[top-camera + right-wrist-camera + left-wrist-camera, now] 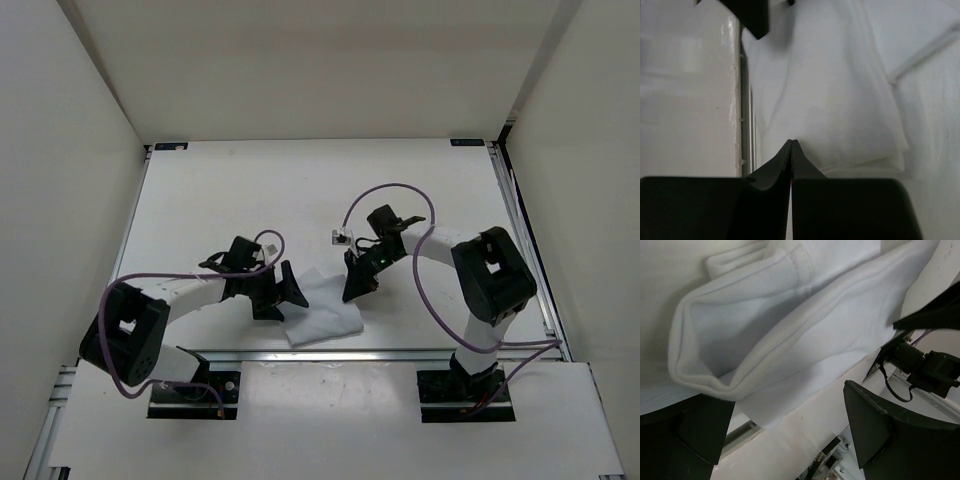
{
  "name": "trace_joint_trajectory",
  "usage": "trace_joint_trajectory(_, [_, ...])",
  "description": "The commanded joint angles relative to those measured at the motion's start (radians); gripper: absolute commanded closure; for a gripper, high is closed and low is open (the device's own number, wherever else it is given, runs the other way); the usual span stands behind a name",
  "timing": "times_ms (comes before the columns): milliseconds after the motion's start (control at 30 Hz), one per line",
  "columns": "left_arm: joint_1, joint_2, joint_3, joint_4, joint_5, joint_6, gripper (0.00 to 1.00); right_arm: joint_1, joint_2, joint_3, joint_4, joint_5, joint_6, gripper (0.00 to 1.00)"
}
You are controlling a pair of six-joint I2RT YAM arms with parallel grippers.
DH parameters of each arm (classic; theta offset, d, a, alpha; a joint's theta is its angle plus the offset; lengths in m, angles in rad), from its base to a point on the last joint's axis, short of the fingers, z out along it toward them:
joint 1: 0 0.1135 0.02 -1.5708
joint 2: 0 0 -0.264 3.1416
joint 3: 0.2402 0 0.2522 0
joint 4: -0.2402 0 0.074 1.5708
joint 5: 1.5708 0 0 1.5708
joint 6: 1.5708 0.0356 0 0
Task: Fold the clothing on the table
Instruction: Fold the skirt
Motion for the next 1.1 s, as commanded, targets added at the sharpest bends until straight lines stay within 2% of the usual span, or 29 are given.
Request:
trace_joint_trajectory(0, [0.018,0.062,0.066,0.027,-0.048,0.073,0.02,0.031,0.008,0.088,-0.104,-0.082,-0.138,1.0])
trace_joint_trajectory(67, [0.018,0.097,0.1,0.025,-0.049,0.069,0.01,0.019,0.062,0.159,-0.188,-0.131,-0.18,1.0])
trace_joint_trajectory(133, [0.018,0.109,0.109,0.048,-0.062,0.05,0.01,0.013,0.171,0.287,-0.372,-0.206,-0.279,0.99])
trace_joint_trajectory(267, [0.005,0.122,0.129,0.073,-0.065,0.012,0.01,0.014,0.347,0.482,-0.645,-0.255,-0.414,1.0])
trace_joint_trajectory(333, [0.006,0.113,0.123,0.079,-0.063,-0.002,0.01,0.031,0.428,0.547,-0.682,-0.271,-0.424,1.0])
trace_joint_trajectory(500, [0.038,0.106,0.118,0.097,-0.046,-0.002,0.01,0.032,0.49,0.648,-0.828,-0.285,-0.54,1.0])
trace_joint_trajectory(667, [0.046,0.151,0.132,0.109,-0.034,0.001,0.02,0.072,0.421,0.592,-0.787,-0.24,-0.529,1.0])
trace_joint_trajectory(867, [0.046,0.18,0.155,0.131,-0.022,-0.01,0.01,0.105,0.469,0.598,-0.818,-0.21,-0.545,1.0])
trace_joint_trajectory(1000, [0.048,0.198,0.173,0.148,-0.023,-0.008,0.01,0.1,0.519,0.575,-0.761,-0.197,-0.468,1.0])
trace_joint_trajectory(1067, [0.049,0.2,0.178,0.148,-0.02,-0.005,0.01,0.085,0.594,0.607,-0.744,-0.206,-0.36,1.0])
